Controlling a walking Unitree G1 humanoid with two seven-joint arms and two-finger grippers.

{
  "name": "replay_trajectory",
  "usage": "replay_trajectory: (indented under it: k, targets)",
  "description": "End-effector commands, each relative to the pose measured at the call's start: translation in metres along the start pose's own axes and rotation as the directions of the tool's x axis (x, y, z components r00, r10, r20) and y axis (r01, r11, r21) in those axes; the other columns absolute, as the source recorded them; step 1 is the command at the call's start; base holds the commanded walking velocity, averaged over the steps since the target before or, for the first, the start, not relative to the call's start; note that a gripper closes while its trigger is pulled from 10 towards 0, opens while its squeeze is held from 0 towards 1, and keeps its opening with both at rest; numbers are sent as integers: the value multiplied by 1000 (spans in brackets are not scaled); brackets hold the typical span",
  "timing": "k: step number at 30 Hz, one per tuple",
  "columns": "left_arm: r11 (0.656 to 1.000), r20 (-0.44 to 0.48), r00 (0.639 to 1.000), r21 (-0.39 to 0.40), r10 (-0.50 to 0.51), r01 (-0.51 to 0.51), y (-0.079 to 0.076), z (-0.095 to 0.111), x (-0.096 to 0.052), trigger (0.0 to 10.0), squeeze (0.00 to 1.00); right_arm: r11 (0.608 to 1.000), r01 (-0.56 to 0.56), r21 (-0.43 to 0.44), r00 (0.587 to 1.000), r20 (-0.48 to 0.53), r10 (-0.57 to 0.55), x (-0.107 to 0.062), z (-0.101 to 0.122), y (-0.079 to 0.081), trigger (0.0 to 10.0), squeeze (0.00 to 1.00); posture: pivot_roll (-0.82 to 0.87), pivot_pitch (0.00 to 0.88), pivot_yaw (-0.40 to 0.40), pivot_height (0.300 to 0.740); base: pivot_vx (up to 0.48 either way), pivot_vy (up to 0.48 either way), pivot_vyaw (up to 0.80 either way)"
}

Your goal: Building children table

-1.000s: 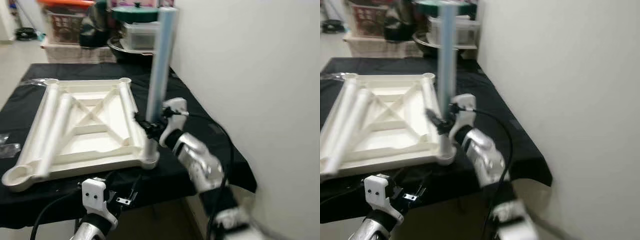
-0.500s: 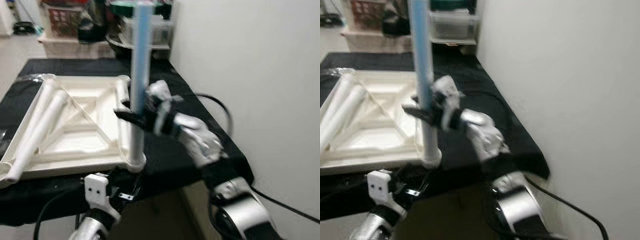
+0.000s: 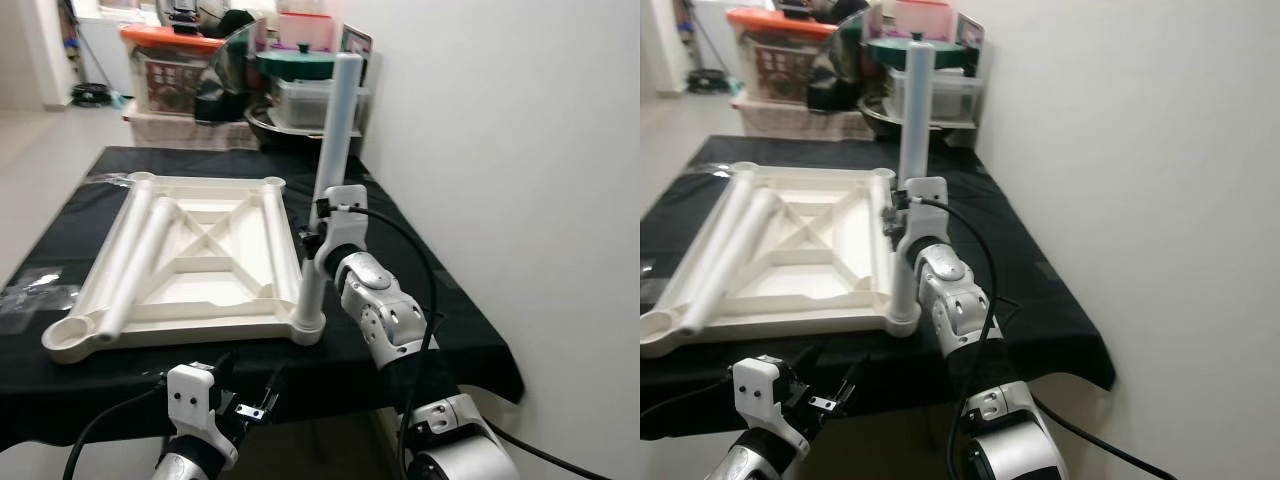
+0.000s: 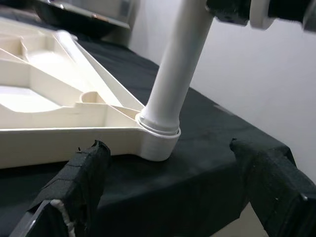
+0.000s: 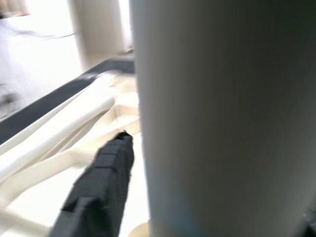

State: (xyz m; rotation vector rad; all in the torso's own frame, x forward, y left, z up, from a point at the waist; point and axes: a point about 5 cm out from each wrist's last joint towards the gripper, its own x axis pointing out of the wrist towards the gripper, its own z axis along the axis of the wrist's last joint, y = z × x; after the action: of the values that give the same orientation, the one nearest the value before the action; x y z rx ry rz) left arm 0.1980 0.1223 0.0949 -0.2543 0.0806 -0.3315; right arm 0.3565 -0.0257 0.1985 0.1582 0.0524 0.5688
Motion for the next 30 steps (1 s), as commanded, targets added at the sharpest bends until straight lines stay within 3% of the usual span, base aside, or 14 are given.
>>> replay_trajectory:
  k: [1, 6, 8, 11, 12, 13, 15, 17, 18, 22, 27, 28, 29, 30]
  targets:
    - [1000, -15, 1000, -12, -11, 11, -3, -2, 1, 10000, 0, 988, -131, 81, 991, -12, 133, 1, -11, 13, 10000, 0, 136, 0, -116, 740, 0, 0, 0]
    - [1000, -15, 1000, -14, -14, 14, -3, -3, 2, 10000, 0, 930, -363, 61, 931, 69, 359, 1, 11, 14, 10000, 0, 135, 0, -115, 740, 0, 0, 0]
    - [1000, -15, 1000, -16, -20, 20, -4, -3, 2, 10000, 0, 798, -603, -11, 795, 74, 602, -12, 22, 6, 10000, 0, 145, 0, -123, 740, 0, 0, 0]
    - [1000, -15, 1000, -16, -20, 20, -4, -3, 2, 10000, 0, 798, -603, -11, 795, 74, 602, -12, 22, 6, 10000, 0, 145, 0, -123, 740, 0, 0, 0]
    - [1000, -15, 1000, -17, -21, 21, -4, -3, 2, 10000, 0, 767, -641, -23, 766, 41, 641, -15, 19, 1, 0, 0, 146, 0, -125, 740, 0, 0, 0]
    - [1000, -15, 1000, -17, -21, 21, -4, -3, 2, 10000, 0, 767, -641, -23, 766, 41, 641, -15, 19, 1, 0, 0, 146, 0, -125, 740, 0, 0, 0]
    - [1000, -14, 1000, -19, -19, 19, -5, -3, 2, 10000, 0, 946, -322, 34, 939, -115, 323, 2, -10, -20, 0, 0, 150, 0, -128, 740, 0, 0, 0]
    - [1000, -14, 1000, -19, -19, 19, -5, -3, 2, 10000, 0, 946, -322, 34, 939, -115, 323, 2, -10, -20, 0, 0, 150, 0, -128, 740, 0, 0, 0]
    - [1000, -14, 1000, -19, -18, 18, -5, -3, 1, 10000, 0, 997, -61, 37, 981, -181, 67, 7, -23, -35, 0, 0, 149, 0, -125, 740, 0, 0, 0]
    - [1000, -16, 1000, -19, -19, 19, -5, -3, 0, 10000, 0, 887, 462, 6, 864, -231, -448, -10, -49, -69, 0, 0, 145, 0, -122, 740, 0, 0, 0]
    - [1000, -20, 1000, -21, -22, 22, -5, -4, -1, 10000, 0, 831, 555, 45, 818, -214, -534, -24, -61, -51, 0, 0, 132, 0, -110, 740, 0, 0, 0]
    - [999, -22, 999, -22, -25, 24, -5, -4, -1, 10000, 0, 879, 470, 83, 872, -198, -448, -22, -58, -32, 5490, 0, 127, 0, -109, 740, 0, 0, 0]
    - [999, -22, 999, -22, -25, 24, -5, -4, -1, 10000, 0, 879, 470, 83, 872, -198, -448, -22, -58, -32, 5490, 0, 127, 0, -109, 740, 0, 0, 0]
    - [999, -23, 999, -22, -27, 27, -5, -4, 0, 10000, 0, 923, 372, 96, 922, -157, -355, -18, -49, -17, 10000, 0, 125, 0, -108, 740, 0, 0, 0]
